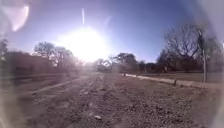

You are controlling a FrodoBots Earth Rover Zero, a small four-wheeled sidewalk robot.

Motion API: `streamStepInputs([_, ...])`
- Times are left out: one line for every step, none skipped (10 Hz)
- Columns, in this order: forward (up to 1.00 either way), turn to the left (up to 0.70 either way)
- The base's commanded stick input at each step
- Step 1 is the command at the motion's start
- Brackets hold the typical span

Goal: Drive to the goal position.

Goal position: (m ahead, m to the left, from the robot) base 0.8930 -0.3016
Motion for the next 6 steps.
streamStepInputs([0.50,0.00])
streamStepInputs([0.50,0.00])
streamStepInputs([0.50,0.00])
streamStepInputs([0.50,0.00])
streamStepInputs([0.50,0.00])
streamStepInputs([0.50,0.00])
